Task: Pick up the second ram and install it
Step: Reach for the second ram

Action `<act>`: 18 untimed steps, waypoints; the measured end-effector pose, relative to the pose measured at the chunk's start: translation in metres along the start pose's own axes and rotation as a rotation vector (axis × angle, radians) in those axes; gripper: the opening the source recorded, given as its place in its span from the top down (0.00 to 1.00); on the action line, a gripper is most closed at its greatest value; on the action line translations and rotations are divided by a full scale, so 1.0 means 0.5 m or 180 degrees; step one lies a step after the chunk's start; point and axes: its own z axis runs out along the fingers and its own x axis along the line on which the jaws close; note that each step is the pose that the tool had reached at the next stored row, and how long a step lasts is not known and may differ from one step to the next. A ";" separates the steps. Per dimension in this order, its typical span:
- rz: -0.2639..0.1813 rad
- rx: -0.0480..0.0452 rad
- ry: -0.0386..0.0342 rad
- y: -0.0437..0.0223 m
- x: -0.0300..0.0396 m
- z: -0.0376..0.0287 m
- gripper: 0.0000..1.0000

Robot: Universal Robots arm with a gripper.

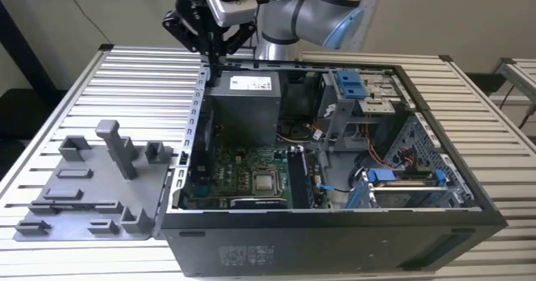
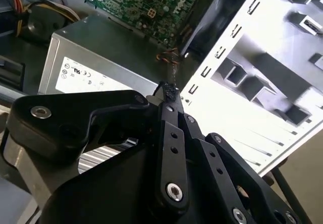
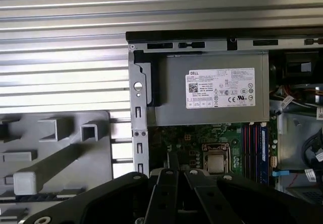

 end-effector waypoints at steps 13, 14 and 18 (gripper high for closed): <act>-0.0012 0.0000 0.0003 -0.004 0.038 0.000 0.89; -0.0014 0.0000 0.0003 -0.004 0.042 0.000 0.89; -0.0024 0.0000 0.0004 -0.006 0.059 -0.001 0.89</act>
